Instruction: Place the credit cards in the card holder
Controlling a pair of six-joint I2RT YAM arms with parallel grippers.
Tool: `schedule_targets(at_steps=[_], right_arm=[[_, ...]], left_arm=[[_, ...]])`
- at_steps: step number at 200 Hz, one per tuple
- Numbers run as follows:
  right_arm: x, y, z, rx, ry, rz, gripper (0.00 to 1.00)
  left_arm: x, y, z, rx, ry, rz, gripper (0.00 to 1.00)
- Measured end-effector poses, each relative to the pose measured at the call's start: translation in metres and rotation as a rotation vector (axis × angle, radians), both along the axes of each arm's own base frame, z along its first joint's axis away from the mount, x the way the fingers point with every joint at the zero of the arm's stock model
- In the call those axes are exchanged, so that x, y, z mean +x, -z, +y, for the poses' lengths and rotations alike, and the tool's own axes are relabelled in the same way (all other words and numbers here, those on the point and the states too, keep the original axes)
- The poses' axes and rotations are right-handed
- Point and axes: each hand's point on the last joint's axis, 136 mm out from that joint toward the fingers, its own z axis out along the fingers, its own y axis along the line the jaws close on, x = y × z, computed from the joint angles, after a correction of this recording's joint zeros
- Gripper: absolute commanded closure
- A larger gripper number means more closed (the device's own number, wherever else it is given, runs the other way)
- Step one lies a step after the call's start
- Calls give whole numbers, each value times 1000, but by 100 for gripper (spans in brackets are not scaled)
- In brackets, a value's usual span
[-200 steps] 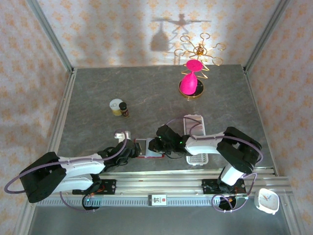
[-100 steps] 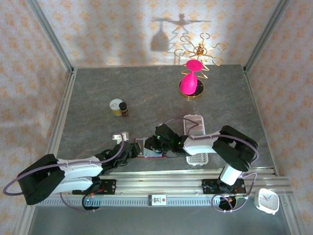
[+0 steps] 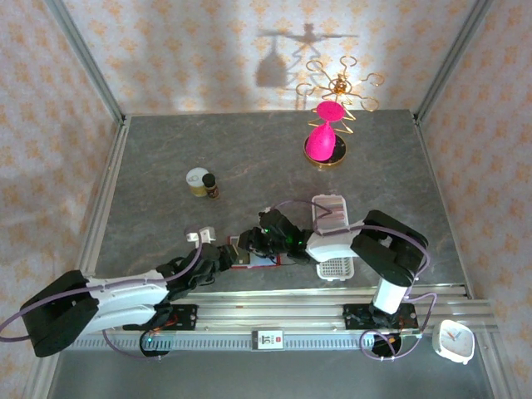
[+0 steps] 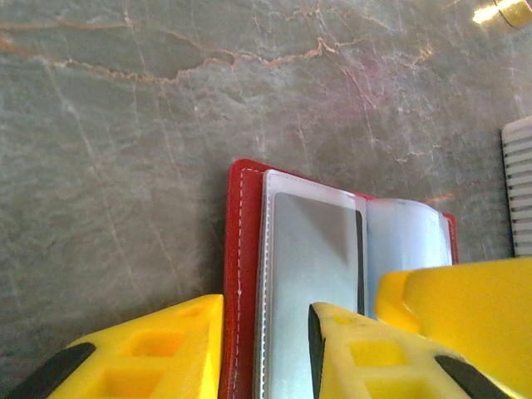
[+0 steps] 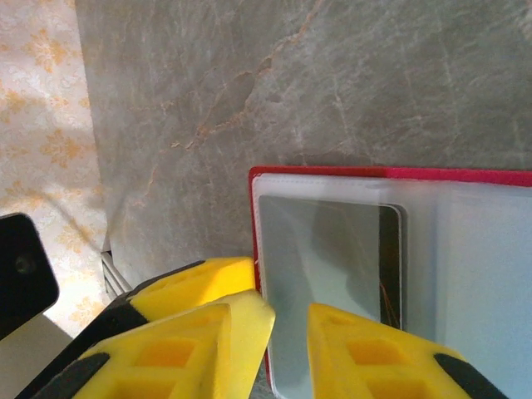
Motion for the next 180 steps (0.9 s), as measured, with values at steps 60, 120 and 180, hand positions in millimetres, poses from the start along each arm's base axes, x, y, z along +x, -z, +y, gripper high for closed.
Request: schedule_targets(at_steps=[60,120,180], right_arm=[[9,-23,-22,-114,54,-108,60],[3,-4,-65,-279,96,-118,52],[-6,13,-71,-321,77,-89,51]], left_arm=[[-5,1,2,0,4,16,64],[-5,1,2,4,7,17,64],[-5,1,1,6,10,22,65]])
